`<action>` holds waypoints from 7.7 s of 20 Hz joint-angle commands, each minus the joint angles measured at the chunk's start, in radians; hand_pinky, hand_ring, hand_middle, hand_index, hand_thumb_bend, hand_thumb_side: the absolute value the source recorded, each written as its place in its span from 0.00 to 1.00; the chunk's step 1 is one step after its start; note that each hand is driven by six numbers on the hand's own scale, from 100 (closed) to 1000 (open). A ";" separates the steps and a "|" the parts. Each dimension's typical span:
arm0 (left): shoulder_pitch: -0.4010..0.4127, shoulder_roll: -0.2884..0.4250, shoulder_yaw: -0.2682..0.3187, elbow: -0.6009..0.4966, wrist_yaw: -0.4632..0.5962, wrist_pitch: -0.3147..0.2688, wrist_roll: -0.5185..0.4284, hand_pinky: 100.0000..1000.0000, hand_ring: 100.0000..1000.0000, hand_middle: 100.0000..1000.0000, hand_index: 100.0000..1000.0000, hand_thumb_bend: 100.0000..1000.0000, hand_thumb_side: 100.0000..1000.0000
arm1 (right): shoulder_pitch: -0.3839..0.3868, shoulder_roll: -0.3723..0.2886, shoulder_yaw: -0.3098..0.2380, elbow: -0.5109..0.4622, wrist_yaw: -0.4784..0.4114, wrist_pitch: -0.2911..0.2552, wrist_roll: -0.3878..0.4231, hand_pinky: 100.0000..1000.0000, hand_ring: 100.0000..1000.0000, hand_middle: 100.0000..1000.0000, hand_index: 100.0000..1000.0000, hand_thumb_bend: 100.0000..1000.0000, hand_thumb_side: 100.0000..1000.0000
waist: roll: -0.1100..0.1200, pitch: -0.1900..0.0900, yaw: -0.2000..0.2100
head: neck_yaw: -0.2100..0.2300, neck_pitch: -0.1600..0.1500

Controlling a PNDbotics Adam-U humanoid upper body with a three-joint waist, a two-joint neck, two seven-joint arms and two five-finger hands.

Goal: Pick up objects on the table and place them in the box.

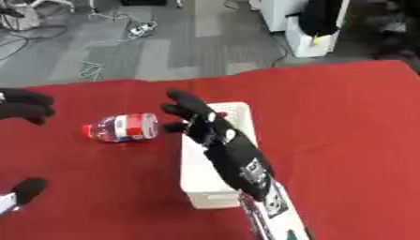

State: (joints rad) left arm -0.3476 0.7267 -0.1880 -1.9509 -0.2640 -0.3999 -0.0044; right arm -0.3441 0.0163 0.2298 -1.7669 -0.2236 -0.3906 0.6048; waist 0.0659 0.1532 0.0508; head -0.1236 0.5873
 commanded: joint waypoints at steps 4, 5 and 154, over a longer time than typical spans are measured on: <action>-0.093 0.080 -0.010 0.105 -0.035 0.038 -0.083 0.49 0.68 0.76 0.83 0.26 0.47 | -0.001 -0.009 0.007 -0.022 -0.009 0.003 0.015 0.83 0.95 1.00 0.95 0.42 1.00 | 0.001 -0.012 -0.001 | 0.003 -0.006; -0.107 0.081 -0.012 0.131 -0.037 0.037 -0.089 0.49 0.67 0.75 0.83 0.24 0.47 | -0.001 -0.010 0.007 -0.021 -0.010 0.003 0.017 0.83 0.95 1.00 0.95 0.42 1.00 | 0.001 -0.012 -0.002 | 0.006 -0.008; -0.438 0.005 -0.015 0.897 -0.701 -0.159 -0.078 0.60 0.71 0.76 0.89 0.30 0.72 | -0.135 -0.072 0.029 0.021 -0.054 -0.013 0.116 0.85 0.98 1.00 0.93 0.45 1.00 | 0.019 0.132 -0.222 | 0.163 -0.187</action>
State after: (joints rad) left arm -0.7757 0.6917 -0.2149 -1.0394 -0.9598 -0.5611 -0.0844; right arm -0.4609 -0.0531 0.2621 -1.7383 -0.2719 -0.3855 0.7081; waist 0.0870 0.3017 -0.1711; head 0.0280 0.4107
